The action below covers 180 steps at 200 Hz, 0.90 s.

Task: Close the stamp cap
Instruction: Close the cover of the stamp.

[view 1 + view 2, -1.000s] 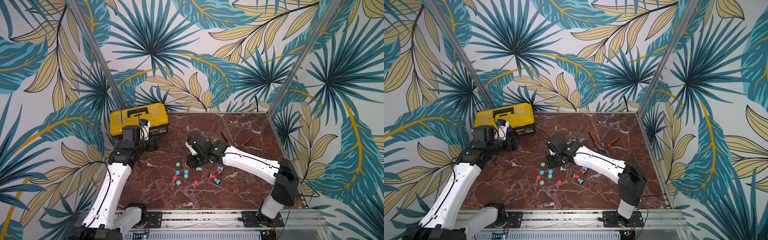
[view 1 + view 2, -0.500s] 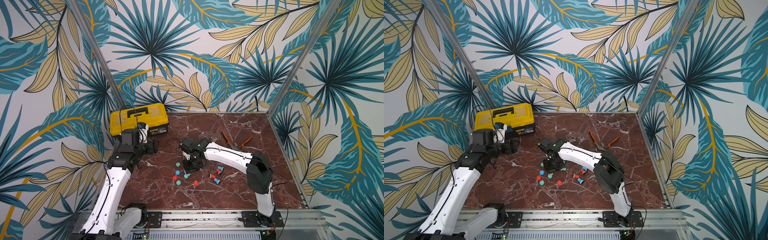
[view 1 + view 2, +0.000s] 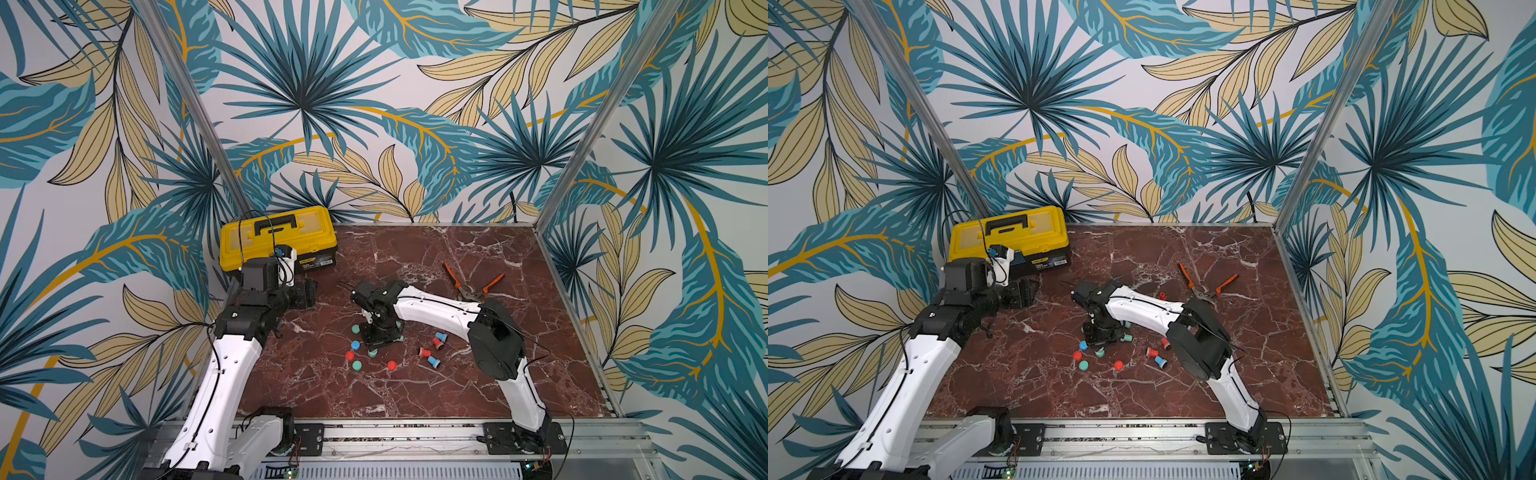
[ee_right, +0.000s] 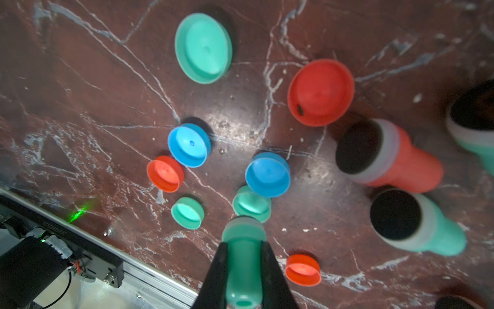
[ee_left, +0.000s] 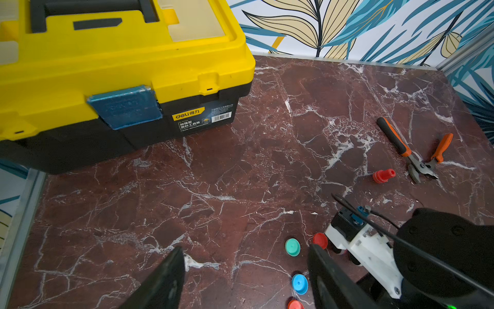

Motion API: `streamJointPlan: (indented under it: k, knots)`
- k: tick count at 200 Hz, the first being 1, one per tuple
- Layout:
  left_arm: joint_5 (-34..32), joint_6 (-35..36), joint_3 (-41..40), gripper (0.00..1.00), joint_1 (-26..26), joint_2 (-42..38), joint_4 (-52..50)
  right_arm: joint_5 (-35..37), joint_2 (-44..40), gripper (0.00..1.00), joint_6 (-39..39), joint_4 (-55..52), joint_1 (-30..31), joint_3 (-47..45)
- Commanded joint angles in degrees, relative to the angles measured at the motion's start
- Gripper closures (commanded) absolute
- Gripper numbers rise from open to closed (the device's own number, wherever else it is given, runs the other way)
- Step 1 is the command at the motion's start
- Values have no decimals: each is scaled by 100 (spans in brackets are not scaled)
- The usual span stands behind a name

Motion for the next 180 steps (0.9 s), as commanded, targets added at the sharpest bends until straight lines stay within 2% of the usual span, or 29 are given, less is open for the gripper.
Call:
streamJointPlan:
  k: [1,119,180]
  knots:
    - [70,-35,1,26,55,-84,93,50,127,100,81,-31,25,92]
    - [90,-24,9,26,65,-28,93,190,384,100,-57,129,22,105]
    - [132,-24,27,25,59,55,88,292,329,100,-144,-591,30,-105]
